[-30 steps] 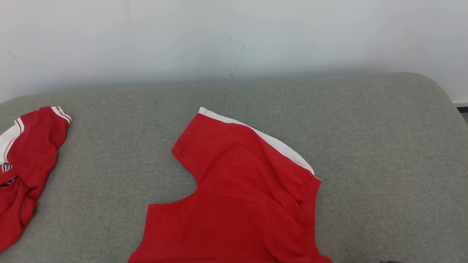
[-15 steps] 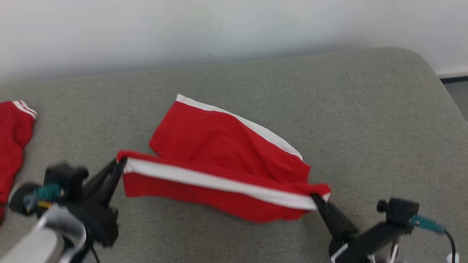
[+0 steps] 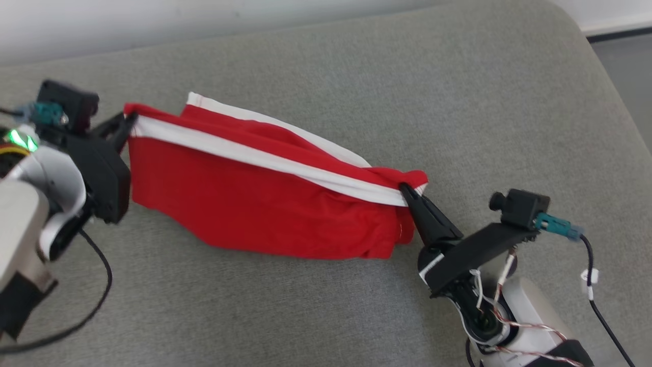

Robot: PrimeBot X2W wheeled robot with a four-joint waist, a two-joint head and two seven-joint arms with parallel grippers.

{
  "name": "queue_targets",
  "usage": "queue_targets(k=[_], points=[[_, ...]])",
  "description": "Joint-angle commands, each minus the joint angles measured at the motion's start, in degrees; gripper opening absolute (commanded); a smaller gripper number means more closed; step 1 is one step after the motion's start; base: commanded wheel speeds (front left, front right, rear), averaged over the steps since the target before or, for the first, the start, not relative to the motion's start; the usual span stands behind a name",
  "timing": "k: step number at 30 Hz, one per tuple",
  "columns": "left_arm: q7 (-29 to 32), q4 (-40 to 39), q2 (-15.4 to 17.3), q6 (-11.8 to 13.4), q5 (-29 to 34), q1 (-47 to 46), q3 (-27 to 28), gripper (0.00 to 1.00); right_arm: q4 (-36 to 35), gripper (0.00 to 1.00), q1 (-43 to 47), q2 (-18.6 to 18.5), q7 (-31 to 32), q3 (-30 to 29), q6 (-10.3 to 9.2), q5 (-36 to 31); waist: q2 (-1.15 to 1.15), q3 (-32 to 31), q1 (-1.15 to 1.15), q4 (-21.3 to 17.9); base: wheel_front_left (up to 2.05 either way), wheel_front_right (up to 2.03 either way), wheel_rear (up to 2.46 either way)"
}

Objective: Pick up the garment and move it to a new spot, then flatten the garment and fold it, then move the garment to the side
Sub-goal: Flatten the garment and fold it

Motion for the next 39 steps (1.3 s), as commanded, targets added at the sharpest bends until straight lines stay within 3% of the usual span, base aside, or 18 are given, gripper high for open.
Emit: queue_targets(k=[1, 7, 18, 19, 20, 21, 28, 34, 39], points=[[0.4, 1.8, -0.2, -0.3, 0.0, -1.9, -0.1, 0.0, 1.1, 0.0, -1.1, 0.4, -0.3, 0.0, 0.05, -0.4, -0.01, 3.1, -0.02, -2.6, 0.0, 0.0, 0.0], [1.3, 10.7, -1.4, -0.6, 1.0, -11.2, -4.9, 0.0, 5.6, 0.0, -6.0, 1.7, -2.3, 2.1, 0.05, 0.1, -0.01, 6.0, -0.02, -4.9, 0.0, 0.0, 0.0], [-3.5, 18.7, -2.6, -0.7, -1.0, -16.4, -13.0, 0.0, 10.1, 0.0, -9.9, 3.0, -5.6, 5.8, 0.05, 1.0, -0.01, 7.1, -0.02, -6.4, 0.0, 0.0, 0.0], [-5.0, 19.4, -2.9, -0.7, -1.3, -16.7, -12.8, 0.0, 10.4, 0.41, -10.1, 3.1, -6.2, 6.0, 0.06, 1.2, -0.01, 7.0, -0.02, -6.4, 0.0, 0.0, 0.0], [-5.9, 20.2, -3.6, -0.7, -1.5, -16.5, -13.3, 0.49, 10.7, 1.0, -10.1, 3.1, -6.6, 6.2, 0.05, 1.2, -0.01, 6.8, -0.02, -6.3, 0.0, 0.0, 0.0], [-6.6, 20.8, -4.1, -0.7, -1.7, -16.2, -14.1, 1.0, 11.1, 1.0, -10.2, 3.0, -7.0, 6.4, 0.05, 1.4, -0.01, 6.5, -0.02, -6.1, 0.0, 0.0, 0.0], [-14.1, 24.4, -6.3, -0.7, -4.7, -14.2, -15.2, 1.0, 11.1, 1.0, -7.9, 1.1, -11.1, 5.9, 0.06, 1.7, -0.01, 2.8, -0.02, -4.7, 0.0, 0.0, 0.0], [-24.5, 25.4, -7.9, -0.5, -7.9, -10.2, -12.6, 1.0, 8.1, 1.0, -4.0, -2.4, -18.1, 3.7, 0.05, -3.2, -0.01, -0.8, -0.02, -3.7, 0.0, 0.0, 0.0], [-28.6, 25.2, -8.8, 1.3, -8.8, -6.7, -11.0, 1.0, 4.8, 1.0, 0.4, -3.1, -20.7, 0.2, 0.06, -9.2, -0.01, -2.1, -0.02, -2.9, 0.0, 0.0, 0.0]])
